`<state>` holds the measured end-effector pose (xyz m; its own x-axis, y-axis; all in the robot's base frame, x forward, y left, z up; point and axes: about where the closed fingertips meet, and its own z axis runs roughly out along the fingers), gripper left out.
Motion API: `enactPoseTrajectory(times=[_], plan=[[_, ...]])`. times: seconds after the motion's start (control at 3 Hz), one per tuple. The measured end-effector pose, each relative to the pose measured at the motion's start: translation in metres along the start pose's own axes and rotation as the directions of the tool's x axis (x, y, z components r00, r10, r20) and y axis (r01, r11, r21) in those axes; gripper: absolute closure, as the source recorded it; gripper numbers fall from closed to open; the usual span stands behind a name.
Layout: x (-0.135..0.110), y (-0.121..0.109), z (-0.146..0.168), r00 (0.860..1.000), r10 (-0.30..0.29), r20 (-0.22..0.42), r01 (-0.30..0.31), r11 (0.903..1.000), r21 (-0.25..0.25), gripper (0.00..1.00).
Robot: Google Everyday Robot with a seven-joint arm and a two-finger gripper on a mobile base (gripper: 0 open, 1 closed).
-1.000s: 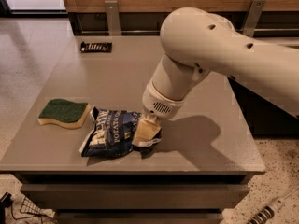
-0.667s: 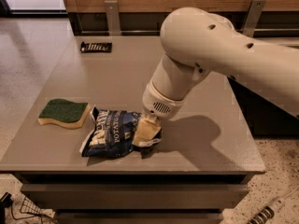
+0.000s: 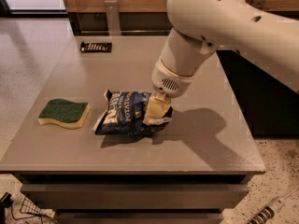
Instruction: Move blue chip bag near rxbar chocolate
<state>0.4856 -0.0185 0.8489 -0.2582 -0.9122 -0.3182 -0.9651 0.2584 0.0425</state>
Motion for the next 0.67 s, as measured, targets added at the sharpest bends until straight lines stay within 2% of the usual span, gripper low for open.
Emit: enactPoseTrajectory(times=[0.33, 0.67], plan=[[0.006, -0.042, -0.025, 0.999, 0.036, -0.014, -0.035, 0.9968, 0.071, 1.0], [0.012, -0.098, -0.037, 0.995, 0.094, -0.04, -0.088, 0.9876, 0.13, 1.0]])
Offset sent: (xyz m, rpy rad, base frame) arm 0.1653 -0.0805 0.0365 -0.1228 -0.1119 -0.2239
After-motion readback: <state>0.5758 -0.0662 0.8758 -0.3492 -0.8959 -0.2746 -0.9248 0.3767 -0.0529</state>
